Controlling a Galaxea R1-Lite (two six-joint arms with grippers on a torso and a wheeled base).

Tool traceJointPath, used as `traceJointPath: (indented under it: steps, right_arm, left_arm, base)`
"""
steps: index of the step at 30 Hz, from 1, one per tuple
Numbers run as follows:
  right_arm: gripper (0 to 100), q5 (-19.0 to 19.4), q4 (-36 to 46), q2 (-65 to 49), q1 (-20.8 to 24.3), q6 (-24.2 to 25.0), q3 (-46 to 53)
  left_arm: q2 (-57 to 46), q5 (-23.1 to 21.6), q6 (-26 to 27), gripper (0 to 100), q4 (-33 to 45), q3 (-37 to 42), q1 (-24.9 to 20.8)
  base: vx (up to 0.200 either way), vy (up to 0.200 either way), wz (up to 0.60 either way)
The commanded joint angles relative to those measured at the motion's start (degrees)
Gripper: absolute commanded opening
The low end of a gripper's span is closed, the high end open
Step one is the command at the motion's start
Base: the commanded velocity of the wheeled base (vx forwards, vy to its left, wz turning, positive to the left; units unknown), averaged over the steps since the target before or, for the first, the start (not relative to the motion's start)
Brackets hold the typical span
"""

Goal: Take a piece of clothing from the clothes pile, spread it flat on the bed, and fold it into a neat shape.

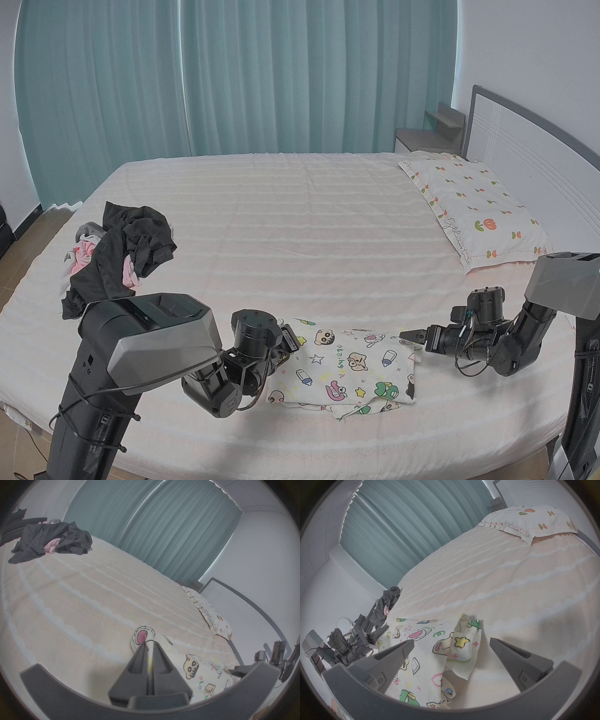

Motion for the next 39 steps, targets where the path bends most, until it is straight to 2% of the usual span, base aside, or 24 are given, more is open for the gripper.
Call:
traceJointPath:
  steps: [1,3,4,12,18,20,24,25,27,29,36,39]
  right_arm:
    - [100,-0.14,0.0,0.43,0.5,-0.08,0.08]
    - [100,-0.14,0.0,0.43,0.5,-0.08,0.08]
    - [100,-0.14,0.0,0.43,0.5,-0.08,0.08]
    - [100,-0.14,0.0,0.43,0.5,-0.25,0.17]
    - [100,-0.23,-0.09,0.43,0.5,-0.25,0.17]
    - [100,-0.14,-0.09,0.43,0.5,-0.25,0.08]
    - [100,-0.14,-0.09,0.43,0.68,-0.25,0.08]
    - [100,-0.23,-0.09,0.43,0.86,-0.25,0.08]
    - [100,-0.23,-0.09,0.43,0.86,-0.25,0.08]
    - [100,-0.23,-0.18,0.43,0.86,-0.25,0.08]
    - [100,-0.4,-3.08,0.35,0.77,0.01,0.08]
    - [100,-0.49,-4.22,-0.71,0.06,0.45,-0.01]
  left_arm:
    - [2.18,0.38,1.38,0,-0.37,1.87,0.05]
    - [2.09,0.38,2.26,0,0.24,2.13,0.05]
    - [2.09,0.38,2.35,100,0.6,2.22,0.05]
    - [-0.28,0.73,1.47,100,0.77,1.7,1.37]
    - [-8.19,0.73,-6.0,100,1.21,2.75,1.46]
    - [-11.27,-0.32,-8.46,100,1.21,4.68,0.4]
    - [-11.27,-1.02,-9.69,100,1.21,4.68,-1.27]
    - [-11.18,-3.57,-12.24,100,1.21,5.3,-3.2]
    - [-10.83,-6.12,-14.0,100,1.21,6.18,-4.35]
    - [-10.65,-8.32,-14.44,100,1.21,7.58,-4.96]
    - [-8.72,-8.67,-13.65,100,1.39,8.99,-5.4]
    - [-5.56,-8.49,-10.22,100,2.0,8.9,-5.14]
  base:
    - [0.0,0.0,0.0]
    - [0.0,0.0,0.0]
    - [0.0,0.0,0.0]
    - [0.0,0.0,0.0]
    - [0.0,0.0,0.0]
    - [0.0,0.0,0.0]
    - [0.0,0.0,0.0]
    - [0.0,0.0,0.0]
    - [0.0,0.0,0.0]
    - [0.0,0.0,0.0]
    - [0.0,0.0,0.0]
    - [0.0,0.0,0.0]
